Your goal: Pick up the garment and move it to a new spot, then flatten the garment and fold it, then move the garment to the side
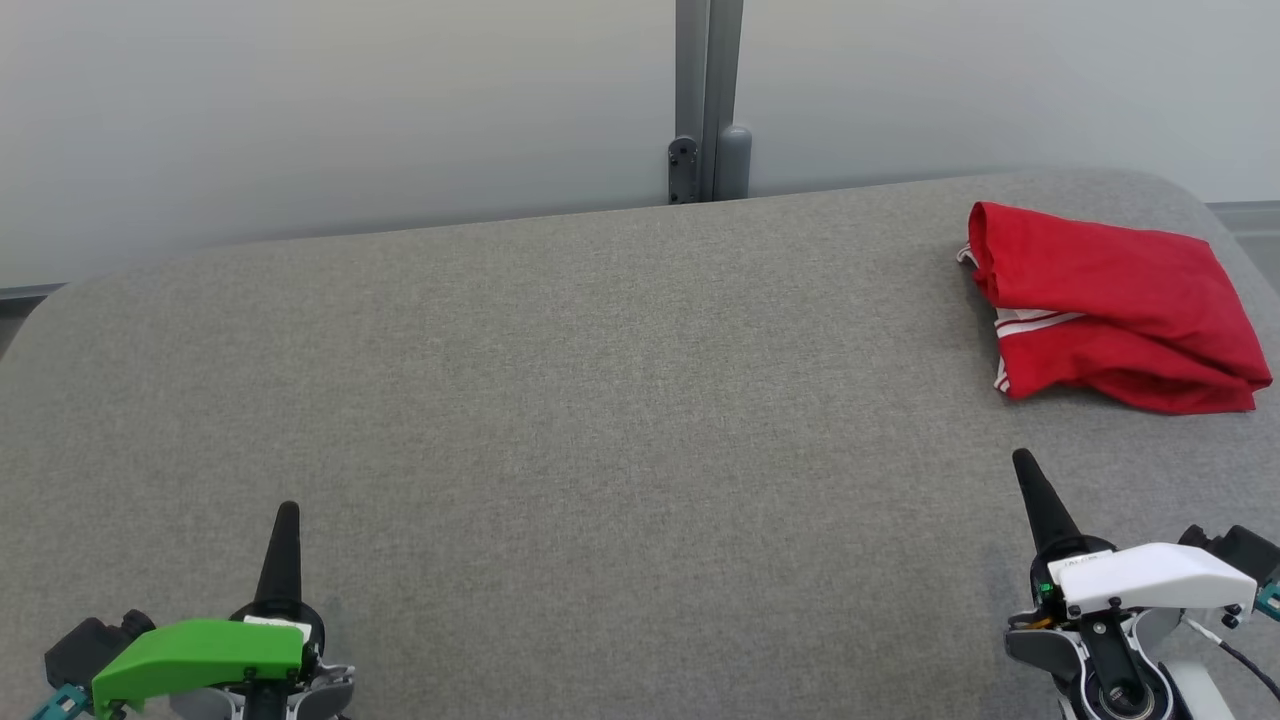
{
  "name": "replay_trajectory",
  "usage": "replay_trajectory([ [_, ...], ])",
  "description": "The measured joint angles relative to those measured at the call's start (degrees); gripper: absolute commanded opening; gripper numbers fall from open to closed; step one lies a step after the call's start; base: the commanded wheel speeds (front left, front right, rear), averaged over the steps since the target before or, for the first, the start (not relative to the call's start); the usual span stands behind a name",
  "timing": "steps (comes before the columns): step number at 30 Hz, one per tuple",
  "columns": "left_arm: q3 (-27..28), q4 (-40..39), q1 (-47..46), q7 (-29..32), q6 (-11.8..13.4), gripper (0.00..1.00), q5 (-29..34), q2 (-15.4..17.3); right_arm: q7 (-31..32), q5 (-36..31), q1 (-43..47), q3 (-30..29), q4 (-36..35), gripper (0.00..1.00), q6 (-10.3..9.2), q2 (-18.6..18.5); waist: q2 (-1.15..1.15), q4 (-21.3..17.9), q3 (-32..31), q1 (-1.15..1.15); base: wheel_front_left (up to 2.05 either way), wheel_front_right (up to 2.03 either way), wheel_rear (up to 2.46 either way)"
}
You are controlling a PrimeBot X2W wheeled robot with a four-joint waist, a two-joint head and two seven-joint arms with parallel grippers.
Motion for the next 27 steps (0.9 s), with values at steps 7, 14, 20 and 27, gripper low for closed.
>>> replay_trajectory([
  [7, 0.60, 0.34, -0.77, 1.01, -0.62, 0.00, -3.69, 0.00, 1.01, 3.75, -0.35, -0.67, 0.16, 0.00, 0.00, 0.01, 0.00, 0.06, 0.08, 0.00, 0.00, 0.00, 0.00],
  [14, 1.25, 0.59, -1.32, 2.02, -1.09, 0.00, -6.75, 0.00, 2.00, 6.88, -0.79, -1.31, 0.27, 0.00, 0.00, 0.02, 0.00, 0.11, 0.16, 0.00, 0.00, 0.00, 0.00],
  [20, 1.72, 0.78, -1.83, 2.63, -1.57, 0.00, -9.03, -0.01, 2.65, 9.51, -0.90, -1.80, 0.41, 0.00, 0.00, 0.04, 0.00, 0.16, 0.22, 0.00, 0.00, 0.00, 0.00],
  [27, 2.33, 1.02, -2.49, 3.71, -2.33, 0.00, -12.52, -0.02, 3.80, 13.03, -1.08, -2.49, 0.56, 0.00, 0.00, 0.08, 0.00, 0.23, 0.32, 0.00, 0.00, 0.00, 0.00],
])
